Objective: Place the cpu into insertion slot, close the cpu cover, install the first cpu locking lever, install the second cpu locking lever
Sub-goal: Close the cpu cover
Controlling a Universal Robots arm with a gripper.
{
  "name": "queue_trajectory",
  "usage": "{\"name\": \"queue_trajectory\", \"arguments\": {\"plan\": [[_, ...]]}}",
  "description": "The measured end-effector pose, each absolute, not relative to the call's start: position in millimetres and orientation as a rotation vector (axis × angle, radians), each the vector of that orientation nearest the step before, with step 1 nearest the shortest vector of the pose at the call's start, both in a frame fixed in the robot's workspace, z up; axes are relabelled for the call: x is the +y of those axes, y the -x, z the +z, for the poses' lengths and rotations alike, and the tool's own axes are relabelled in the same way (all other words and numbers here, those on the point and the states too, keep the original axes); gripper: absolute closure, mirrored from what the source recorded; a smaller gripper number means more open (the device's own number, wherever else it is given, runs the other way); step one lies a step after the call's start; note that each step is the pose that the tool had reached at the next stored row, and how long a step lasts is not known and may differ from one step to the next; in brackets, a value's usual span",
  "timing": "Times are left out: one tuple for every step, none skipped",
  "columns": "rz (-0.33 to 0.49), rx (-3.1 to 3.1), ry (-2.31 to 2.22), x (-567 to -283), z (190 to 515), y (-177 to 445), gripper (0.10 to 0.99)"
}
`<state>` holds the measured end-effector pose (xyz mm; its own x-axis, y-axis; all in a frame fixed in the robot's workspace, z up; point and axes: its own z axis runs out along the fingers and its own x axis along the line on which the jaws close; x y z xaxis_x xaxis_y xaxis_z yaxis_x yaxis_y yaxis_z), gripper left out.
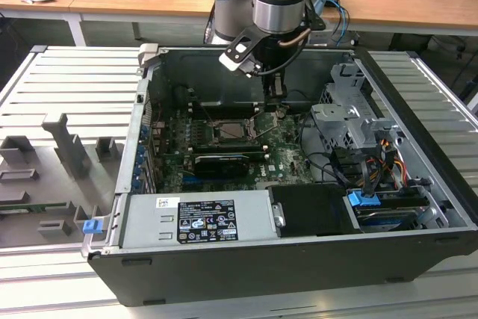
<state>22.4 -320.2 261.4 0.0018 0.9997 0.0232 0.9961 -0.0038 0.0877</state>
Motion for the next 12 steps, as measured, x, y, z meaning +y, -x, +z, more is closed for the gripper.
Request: {"name": "queue_trajectory", "arguments": {"plan": [[0.121, 2.184, -2.190, -320, 261, -23, 0.980], [0.121, 2.184, -2.190, -320, 261, -23, 0.980], [0.121, 2.184, -2.190, -320, 261, -23, 0.980], [0.121, 2.184, -2.190, -320, 261, -24, 0.980], [0.121, 2.184, -2.190, -320, 261, -24, 0.980], [0.121, 2.184, -2.190, -320, 261, -25, 0.980], [0.121, 2.185, -2.190, -320, 261, -25, 0.980], [0.121, 2.186, -2.189, -320, 261, -26, 0.980], [0.122, 2.193, -2.182, -320, 261, -29, 0.980], [0.122, 2.201, -2.174, -320, 261, -30, 0.980], [0.122, 2.212, -2.164, -320, 261, -32, 0.980], [0.122, 2.224, -2.152, -320, 260, -33, 0.980]]}}
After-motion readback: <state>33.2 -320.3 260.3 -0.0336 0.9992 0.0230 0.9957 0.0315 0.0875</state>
